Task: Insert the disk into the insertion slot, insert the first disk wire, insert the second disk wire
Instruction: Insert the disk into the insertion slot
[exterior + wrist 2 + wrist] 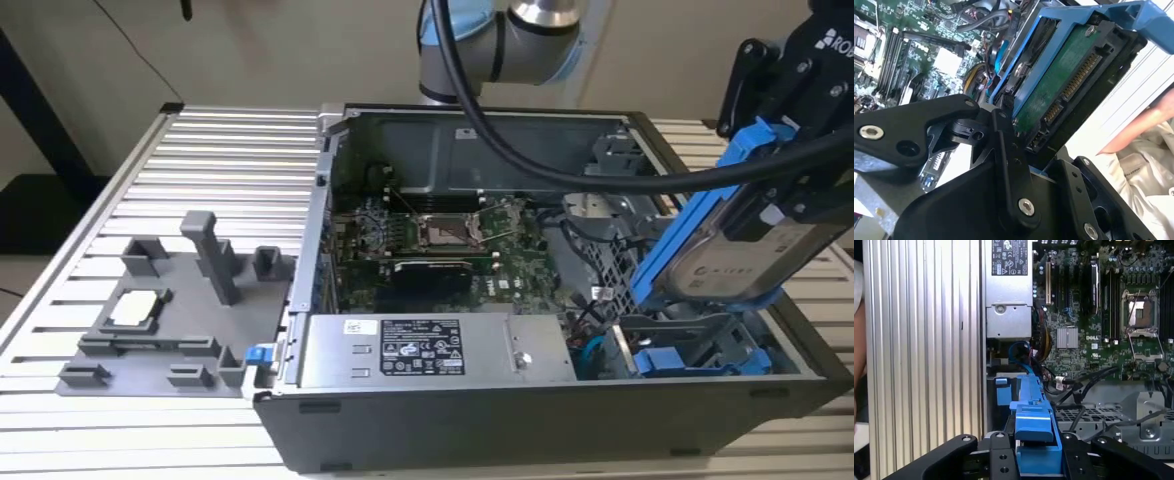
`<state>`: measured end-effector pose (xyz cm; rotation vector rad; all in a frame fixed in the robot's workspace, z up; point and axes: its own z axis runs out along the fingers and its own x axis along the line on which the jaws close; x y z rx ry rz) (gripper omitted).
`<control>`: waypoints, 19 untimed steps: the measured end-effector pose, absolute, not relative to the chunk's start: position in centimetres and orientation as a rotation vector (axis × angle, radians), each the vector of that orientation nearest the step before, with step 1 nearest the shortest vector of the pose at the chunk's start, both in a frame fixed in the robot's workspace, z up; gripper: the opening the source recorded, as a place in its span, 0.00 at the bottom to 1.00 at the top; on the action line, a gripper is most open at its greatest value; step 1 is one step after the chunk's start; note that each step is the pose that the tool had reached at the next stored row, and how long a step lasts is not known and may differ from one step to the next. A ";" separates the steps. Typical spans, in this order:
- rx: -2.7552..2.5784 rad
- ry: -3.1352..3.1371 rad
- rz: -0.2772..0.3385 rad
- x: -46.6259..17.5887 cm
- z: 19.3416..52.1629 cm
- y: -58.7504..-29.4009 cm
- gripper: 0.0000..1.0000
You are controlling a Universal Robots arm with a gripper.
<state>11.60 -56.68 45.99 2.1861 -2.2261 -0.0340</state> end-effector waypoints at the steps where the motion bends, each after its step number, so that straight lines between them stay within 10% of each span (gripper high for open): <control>1: 2.187 -2.227 -0.033 11.6 45.9 -56.7 0.33; 19: 2.189 -2.228 -0.029 11.6 45.1 -56.7 0.33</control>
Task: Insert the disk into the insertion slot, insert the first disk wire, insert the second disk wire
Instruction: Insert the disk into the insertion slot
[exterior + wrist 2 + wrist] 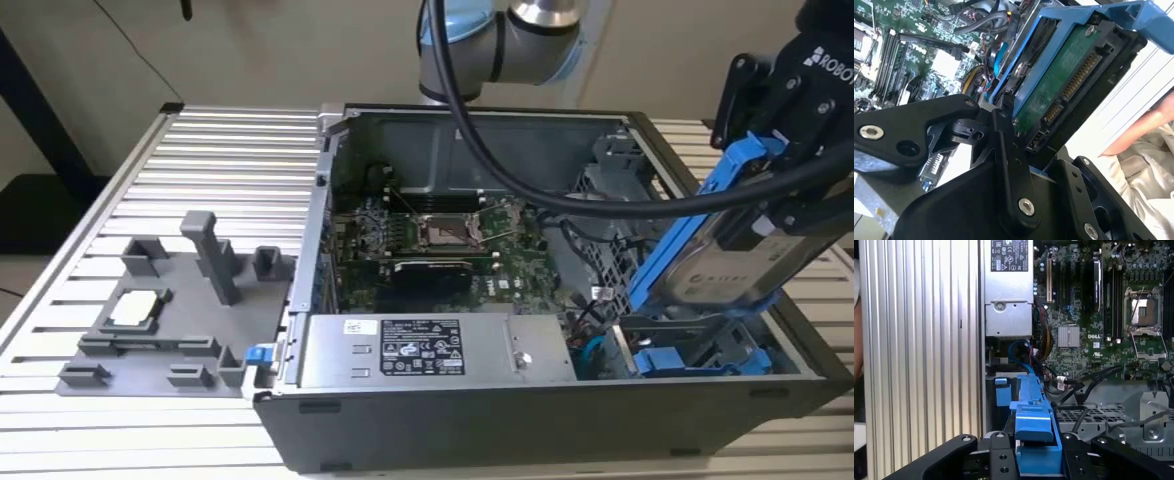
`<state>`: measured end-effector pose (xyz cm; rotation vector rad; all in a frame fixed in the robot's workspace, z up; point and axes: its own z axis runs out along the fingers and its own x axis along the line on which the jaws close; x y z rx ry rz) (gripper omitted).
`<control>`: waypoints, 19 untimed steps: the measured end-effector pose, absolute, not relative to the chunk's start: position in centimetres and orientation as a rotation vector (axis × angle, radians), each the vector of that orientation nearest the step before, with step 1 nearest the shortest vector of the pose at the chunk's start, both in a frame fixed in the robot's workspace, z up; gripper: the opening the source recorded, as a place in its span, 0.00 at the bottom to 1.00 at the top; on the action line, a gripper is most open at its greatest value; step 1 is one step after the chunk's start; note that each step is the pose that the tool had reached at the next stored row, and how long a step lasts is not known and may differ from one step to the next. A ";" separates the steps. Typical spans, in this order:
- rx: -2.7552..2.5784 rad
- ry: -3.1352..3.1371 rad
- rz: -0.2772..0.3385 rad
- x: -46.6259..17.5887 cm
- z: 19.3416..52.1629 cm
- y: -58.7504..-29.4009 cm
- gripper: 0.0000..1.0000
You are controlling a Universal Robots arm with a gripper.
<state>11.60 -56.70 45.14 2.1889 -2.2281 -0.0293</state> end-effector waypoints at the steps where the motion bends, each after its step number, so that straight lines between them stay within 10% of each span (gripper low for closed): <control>1: 2.189 -2.228 -0.029 11.6 45.1 -56.7 0.33; 19: 2.194 -2.233 -0.022 11.6 44.0 -56.7 0.33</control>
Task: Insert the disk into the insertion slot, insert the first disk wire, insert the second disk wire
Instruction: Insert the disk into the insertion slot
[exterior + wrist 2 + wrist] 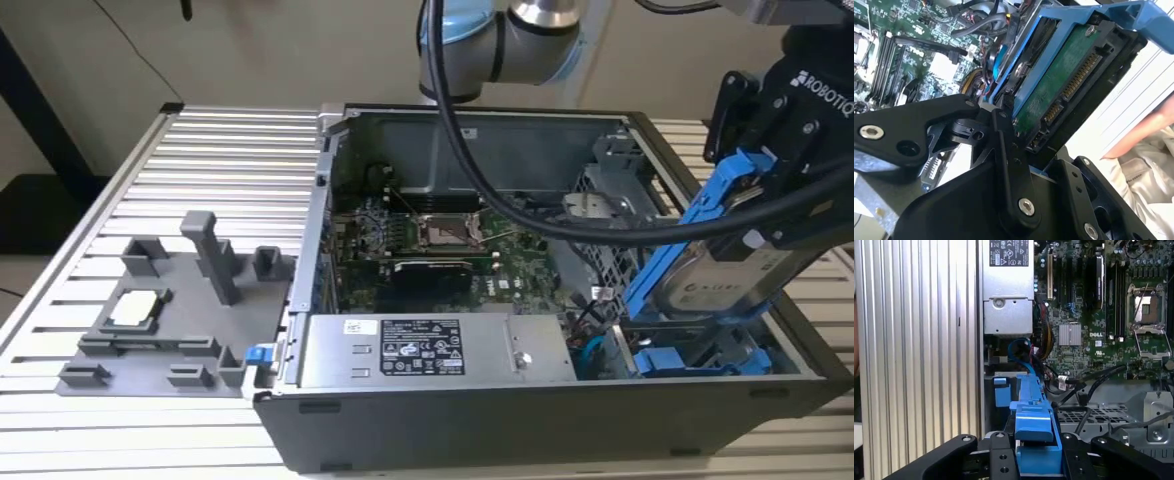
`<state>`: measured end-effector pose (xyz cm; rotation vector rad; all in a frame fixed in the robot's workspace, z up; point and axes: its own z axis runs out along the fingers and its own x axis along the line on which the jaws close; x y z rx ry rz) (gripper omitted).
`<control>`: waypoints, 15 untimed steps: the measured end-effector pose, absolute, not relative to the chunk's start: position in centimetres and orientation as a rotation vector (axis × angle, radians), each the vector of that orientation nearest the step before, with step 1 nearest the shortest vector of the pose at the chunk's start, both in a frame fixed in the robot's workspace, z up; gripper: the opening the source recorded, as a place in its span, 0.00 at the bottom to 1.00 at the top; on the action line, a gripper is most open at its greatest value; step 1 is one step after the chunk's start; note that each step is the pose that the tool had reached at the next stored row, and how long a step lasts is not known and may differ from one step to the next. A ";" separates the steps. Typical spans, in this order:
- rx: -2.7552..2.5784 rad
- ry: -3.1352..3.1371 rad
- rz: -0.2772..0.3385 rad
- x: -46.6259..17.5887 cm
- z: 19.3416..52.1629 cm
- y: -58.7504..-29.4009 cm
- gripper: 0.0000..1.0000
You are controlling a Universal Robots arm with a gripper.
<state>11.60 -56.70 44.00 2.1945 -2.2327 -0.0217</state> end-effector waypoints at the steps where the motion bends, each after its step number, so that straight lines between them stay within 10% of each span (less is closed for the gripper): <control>1: 2.196 -2.234 -0.021 11.6 43.8 -56.7 0.33; 15: 2.201 -2.239 -0.018 12.0 42.3 -57.0 0.33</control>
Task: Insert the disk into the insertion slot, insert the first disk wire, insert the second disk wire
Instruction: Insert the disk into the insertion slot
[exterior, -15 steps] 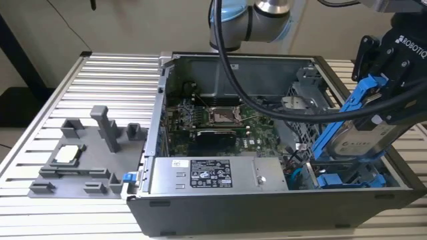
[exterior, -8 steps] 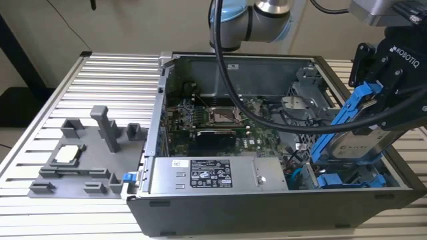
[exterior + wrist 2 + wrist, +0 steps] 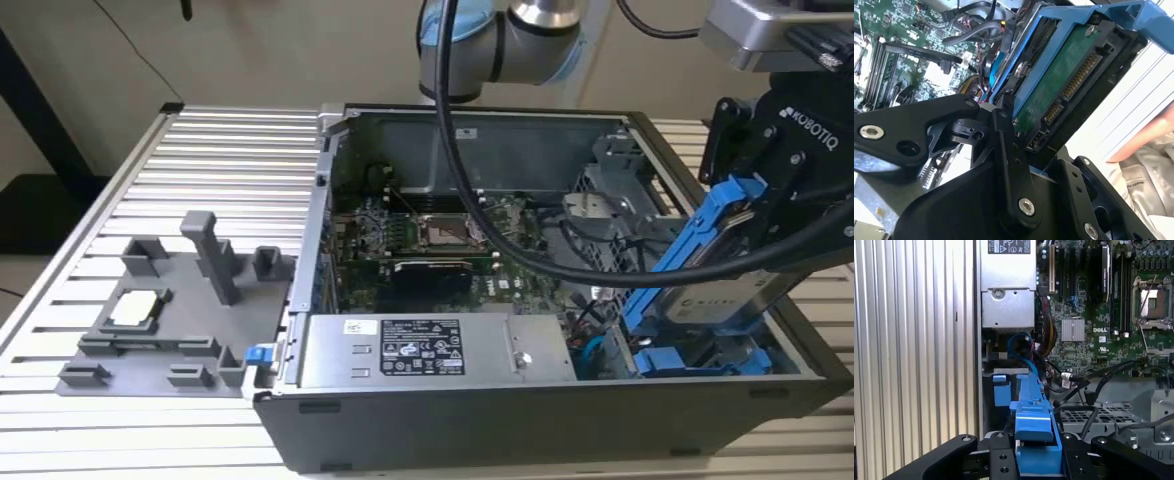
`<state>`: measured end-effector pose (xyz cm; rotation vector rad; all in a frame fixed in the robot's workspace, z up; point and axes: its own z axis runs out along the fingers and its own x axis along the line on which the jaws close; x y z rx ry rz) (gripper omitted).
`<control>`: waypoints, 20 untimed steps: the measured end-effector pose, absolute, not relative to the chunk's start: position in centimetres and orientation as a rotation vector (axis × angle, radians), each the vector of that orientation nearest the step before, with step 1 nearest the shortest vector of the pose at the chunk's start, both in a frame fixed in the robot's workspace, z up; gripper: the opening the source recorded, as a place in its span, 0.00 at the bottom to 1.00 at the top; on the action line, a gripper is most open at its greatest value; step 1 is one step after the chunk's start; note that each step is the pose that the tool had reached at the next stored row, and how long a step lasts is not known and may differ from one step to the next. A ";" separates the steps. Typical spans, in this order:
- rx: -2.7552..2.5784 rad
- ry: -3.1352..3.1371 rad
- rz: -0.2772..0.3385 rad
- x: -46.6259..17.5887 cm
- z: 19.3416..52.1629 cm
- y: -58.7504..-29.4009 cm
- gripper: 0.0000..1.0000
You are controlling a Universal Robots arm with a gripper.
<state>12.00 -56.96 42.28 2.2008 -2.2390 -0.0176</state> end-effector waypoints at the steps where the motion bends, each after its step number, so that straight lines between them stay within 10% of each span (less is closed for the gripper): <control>1: 2.201 -2.239 -0.017 12.0 42.2 -57.0 0.33; 20: 2.201 -2.239 -0.018 12.2 40.8 -57.3 0.33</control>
